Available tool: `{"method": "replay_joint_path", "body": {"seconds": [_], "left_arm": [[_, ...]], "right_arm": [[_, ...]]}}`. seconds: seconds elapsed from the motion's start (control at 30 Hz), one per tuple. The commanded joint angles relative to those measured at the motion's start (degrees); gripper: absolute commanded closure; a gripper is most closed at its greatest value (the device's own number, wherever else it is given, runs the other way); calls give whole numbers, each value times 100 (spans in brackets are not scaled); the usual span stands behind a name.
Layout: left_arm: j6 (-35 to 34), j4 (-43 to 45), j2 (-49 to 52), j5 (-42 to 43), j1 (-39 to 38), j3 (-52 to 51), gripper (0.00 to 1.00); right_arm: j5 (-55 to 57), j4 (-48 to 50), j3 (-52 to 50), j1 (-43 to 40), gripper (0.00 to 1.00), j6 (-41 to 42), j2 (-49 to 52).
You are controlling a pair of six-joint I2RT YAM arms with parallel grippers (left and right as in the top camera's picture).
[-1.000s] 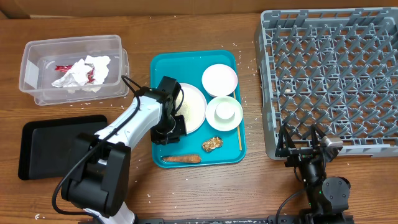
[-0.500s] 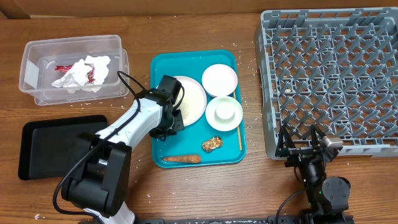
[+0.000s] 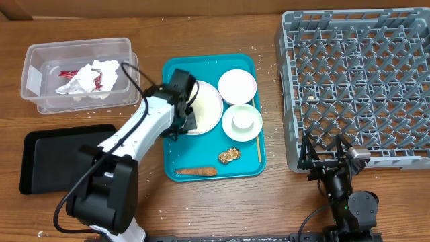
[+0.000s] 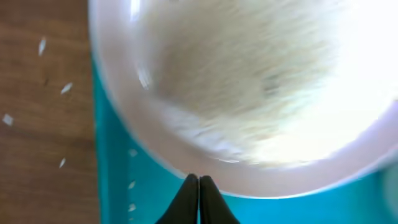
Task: Sort waste into correct bins and load items into the dishwasher
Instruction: 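Lower the left gripper to the rice plate rim and pinch it, then lift the rice plate by its rim with the left gripper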
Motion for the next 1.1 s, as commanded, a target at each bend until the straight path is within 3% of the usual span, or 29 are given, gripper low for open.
{"method": "replay_joint_path", "body": {"seconds": [0.0,0.13,0.3,0.83,1.07], "left_arm": [[393,234,-229,269,-326,256,83],[393,407,-168,321,-577,238,67],[737,546,131,319,-804,232,58],[2708,957,575,533,-901,212,54],[2771,953,785,608,-901,146,56]], "right_arm": [[48,37,-59,-7,0,-37,-46],[50,37,-59,-7,0,-37,-46],[48,37,-59,-7,0,-37,-46],[48,37,-59,-7,0,-39,-46],[48,37,-59,-7,0,-37,-46]]}}
